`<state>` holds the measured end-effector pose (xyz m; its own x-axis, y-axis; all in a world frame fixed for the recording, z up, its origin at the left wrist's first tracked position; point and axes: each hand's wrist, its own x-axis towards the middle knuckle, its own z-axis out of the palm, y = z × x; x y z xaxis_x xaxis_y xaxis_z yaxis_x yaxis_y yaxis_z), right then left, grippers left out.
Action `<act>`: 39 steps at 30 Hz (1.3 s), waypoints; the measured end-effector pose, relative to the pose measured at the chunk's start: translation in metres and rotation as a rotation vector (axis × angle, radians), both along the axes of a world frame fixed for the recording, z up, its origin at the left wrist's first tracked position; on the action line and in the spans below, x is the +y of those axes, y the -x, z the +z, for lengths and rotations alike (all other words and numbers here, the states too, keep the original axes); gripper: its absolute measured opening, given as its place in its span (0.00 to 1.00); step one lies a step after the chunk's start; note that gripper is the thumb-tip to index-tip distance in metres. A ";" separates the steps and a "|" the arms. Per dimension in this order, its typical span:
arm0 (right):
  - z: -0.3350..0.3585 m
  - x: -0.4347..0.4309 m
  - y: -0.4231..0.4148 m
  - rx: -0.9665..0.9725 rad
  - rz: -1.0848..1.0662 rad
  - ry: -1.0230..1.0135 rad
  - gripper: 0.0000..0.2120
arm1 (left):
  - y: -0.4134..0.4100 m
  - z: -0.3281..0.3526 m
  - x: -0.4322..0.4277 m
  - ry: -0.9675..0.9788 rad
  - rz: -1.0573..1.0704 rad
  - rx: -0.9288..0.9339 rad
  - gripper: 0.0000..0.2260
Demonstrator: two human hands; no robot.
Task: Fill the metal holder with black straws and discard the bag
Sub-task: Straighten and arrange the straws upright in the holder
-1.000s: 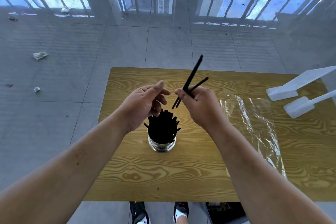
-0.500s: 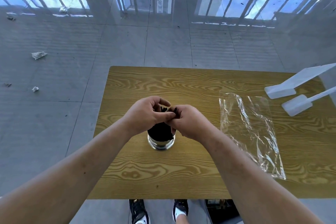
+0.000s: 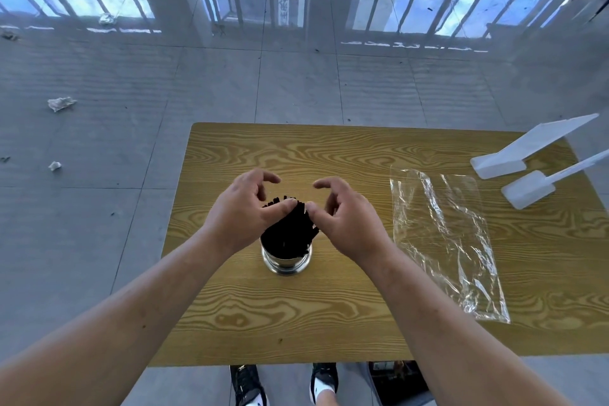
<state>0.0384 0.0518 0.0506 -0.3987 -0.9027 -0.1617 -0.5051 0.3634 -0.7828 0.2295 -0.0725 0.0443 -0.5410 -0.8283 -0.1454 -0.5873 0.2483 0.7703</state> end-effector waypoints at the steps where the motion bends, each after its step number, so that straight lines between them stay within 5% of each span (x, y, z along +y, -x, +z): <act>1: -0.002 0.006 0.002 0.034 -0.031 0.010 0.25 | -0.005 -0.002 -0.001 0.019 0.025 -0.011 0.29; 5: -0.021 0.036 0.006 0.052 0.088 -0.172 0.54 | -0.026 -0.013 -0.004 -0.182 -0.028 -0.071 0.52; 8: -0.038 0.046 0.003 0.037 0.210 -0.392 0.62 | -0.035 -0.023 -0.002 -0.319 -0.176 -0.223 0.60; 13: -0.046 0.033 0.003 0.123 0.211 -0.355 0.46 | -0.031 -0.037 0.002 -0.376 -0.276 -0.362 0.57; 18: -0.043 0.015 0.001 0.184 0.187 -0.279 0.28 | -0.013 -0.037 -0.002 -0.275 -0.188 -0.262 0.22; 24: -0.039 0.000 -0.005 0.094 0.042 -0.134 0.14 | 0.000 -0.034 -0.005 -0.145 -0.143 -0.209 0.26; 27: -0.038 -0.005 -0.007 0.057 -0.009 -0.086 0.06 | 0.003 -0.033 -0.006 -0.093 -0.126 -0.169 0.20; 39: -0.039 -0.022 -0.005 -0.279 -0.082 -0.038 0.09 | 0.013 -0.032 -0.011 0.018 -0.076 -0.161 0.07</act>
